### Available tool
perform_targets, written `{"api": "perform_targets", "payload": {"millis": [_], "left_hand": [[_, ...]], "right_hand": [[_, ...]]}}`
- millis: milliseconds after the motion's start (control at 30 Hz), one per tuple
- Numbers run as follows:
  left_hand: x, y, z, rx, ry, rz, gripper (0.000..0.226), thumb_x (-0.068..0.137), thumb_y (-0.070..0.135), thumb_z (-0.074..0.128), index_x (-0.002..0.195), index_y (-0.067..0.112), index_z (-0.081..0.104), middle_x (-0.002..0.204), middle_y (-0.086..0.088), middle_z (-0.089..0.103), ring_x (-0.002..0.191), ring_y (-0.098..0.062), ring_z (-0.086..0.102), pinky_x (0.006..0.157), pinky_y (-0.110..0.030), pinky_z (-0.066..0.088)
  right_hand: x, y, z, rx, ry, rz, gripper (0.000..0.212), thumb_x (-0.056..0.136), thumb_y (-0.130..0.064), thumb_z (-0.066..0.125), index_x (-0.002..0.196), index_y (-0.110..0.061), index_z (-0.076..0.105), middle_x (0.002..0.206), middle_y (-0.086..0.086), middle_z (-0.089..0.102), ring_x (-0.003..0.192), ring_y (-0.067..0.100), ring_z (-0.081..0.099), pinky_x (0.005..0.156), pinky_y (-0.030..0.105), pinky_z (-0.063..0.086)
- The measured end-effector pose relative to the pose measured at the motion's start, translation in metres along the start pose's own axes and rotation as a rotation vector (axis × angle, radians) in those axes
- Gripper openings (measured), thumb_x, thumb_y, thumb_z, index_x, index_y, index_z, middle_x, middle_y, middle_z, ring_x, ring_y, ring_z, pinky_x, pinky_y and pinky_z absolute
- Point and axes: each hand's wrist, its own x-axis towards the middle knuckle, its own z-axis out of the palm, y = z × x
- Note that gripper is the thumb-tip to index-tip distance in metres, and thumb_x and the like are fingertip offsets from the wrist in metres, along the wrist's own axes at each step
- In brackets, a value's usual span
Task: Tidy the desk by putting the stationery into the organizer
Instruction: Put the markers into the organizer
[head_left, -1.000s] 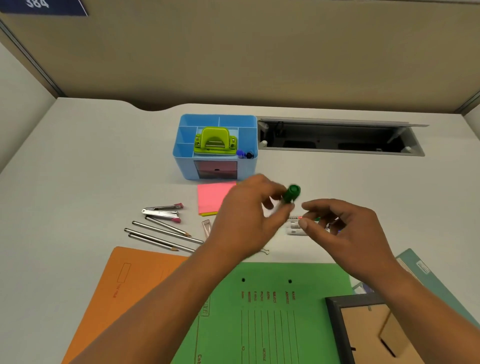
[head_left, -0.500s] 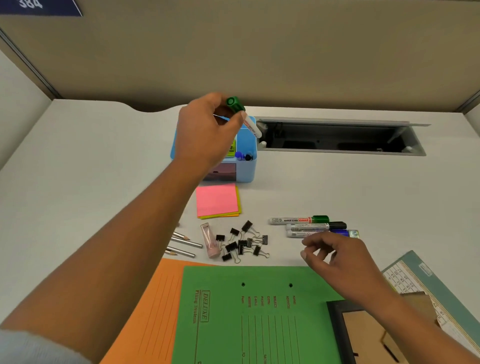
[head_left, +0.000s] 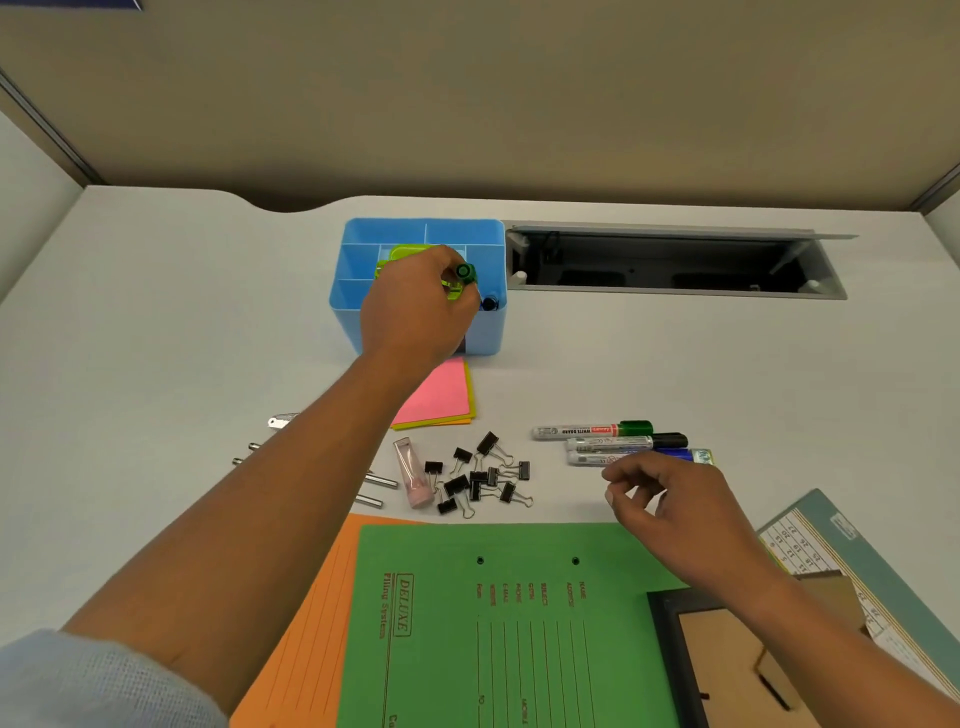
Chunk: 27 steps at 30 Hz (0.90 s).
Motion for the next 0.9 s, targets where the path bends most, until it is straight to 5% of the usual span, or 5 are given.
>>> {"api": "perform_targets", "payload": {"millis": [500, 667, 900], "left_hand": [[-0.043, -0.003, 0.006, -0.151, 0.056, 0.114, 0.033, 0.086, 0.032, 0.067, 0.115, 0.018, 0.064, 0.109, 0.003, 0.064, 0.095, -0.017, 0.061, 0.078, -0.034, 0.051], [-0.094, -0.001, 0.013, -0.172, 0.005, 0.167, 0.030, 0.087, 0.032, 0.068, 0.114, 0.021, 0.064, 0.098, 0.009, 0.063, 0.083, -0.008, 0.052, 0.072, -0.018, 0.036], [-0.144, -0.008, 0.026, -0.200, -0.123, 0.113, 0.029, 0.087, 0.036, 0.066, 0.114, 0.026, 0.064, 0.095, 0.017, 0.057, 0.079, -0.001, 0.046, 0.066, -0.008, 0.032]], "right_hand": [[0.014, 0.031, -0.003, -0.239, 0.023, 0.028, 0.023, 0.081, -0.023, 0.073, 0.093, -0.039, 0.062, 0.088, -0.022, 0.062, 0.074, 0.002, 0.057, 0.065, 0.026, 0.045], [0.025, 0.052, -0.008, -0.412, 0.113, 0.010, 0.028, 0.080, -0.021, 0.075, 0.107, -0.025, 0.068, 0.100, -0.006, 0.065, 0.082, 0.011, 0.053, 0.063, 0.024, 0.035], [0.033, 0.055, -0.016, -0.566, 0.014, 0.066, 0.033, 0.085, -0.027, 0.069, 0.118, -0.026, 0.066, 0.112, -0.002, 0.064, 0.099, 0.021, 0.058, 0.071, 0.031, 0.047]]}}
